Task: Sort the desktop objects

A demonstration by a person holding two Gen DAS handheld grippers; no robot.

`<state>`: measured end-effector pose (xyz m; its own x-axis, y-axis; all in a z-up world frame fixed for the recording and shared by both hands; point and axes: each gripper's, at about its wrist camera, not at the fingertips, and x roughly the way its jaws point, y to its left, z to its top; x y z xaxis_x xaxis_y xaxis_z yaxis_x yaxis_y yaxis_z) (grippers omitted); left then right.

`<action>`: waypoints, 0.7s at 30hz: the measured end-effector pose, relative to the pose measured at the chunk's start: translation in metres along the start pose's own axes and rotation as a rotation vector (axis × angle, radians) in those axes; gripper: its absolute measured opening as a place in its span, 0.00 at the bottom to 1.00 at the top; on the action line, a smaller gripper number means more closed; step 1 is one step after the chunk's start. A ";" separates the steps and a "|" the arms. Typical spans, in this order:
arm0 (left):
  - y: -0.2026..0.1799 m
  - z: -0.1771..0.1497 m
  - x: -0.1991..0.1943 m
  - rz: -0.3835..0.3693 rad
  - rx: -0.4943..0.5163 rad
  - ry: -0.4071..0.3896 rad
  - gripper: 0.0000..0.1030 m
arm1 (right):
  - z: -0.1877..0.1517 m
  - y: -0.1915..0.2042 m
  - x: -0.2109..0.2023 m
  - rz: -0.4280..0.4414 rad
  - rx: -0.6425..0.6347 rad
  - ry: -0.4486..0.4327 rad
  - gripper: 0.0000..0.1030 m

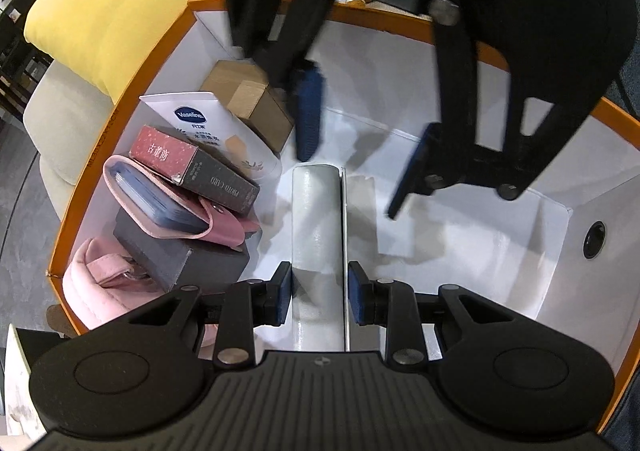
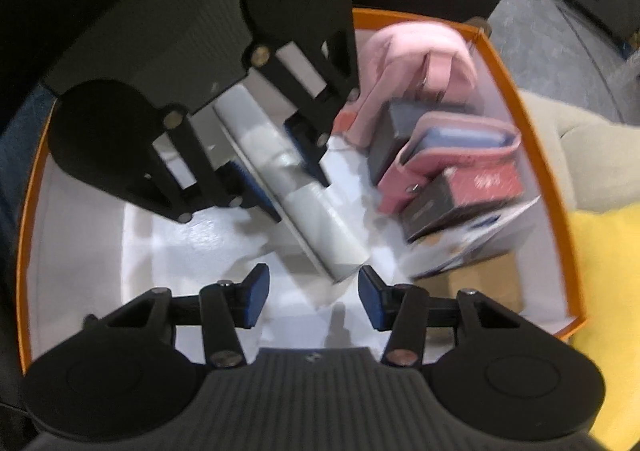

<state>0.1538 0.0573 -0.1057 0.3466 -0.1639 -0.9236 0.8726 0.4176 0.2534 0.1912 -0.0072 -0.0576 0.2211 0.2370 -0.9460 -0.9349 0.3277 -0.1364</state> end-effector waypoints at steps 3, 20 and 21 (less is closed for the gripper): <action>0.002 -0.002 0.000 -0.007 -0.007 -0.007 0.32 | 0.010 0.001 0.002 -0.019 -0.040 -0.008 0.50; -0.002 -0.020 -0.015 0.011 -0.002 -0.026 0.40 | 0.008 -0.022 0.011 0.104 0.205 -0.007 0.40; -0.003 -0.022 -0.018 0.019 0.003 -0.029 0.40 | 0.007 -0.026 0.010 0.136 0.254 0.005 0.39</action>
<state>0.1372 0.0788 -0.0967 0.3728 -0.1816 -0.9100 0.8667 0.4184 0.2716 0.2200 -0.0071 -0.0619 0.0966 0.2899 -0.9522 -0.8562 0.5120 0.0690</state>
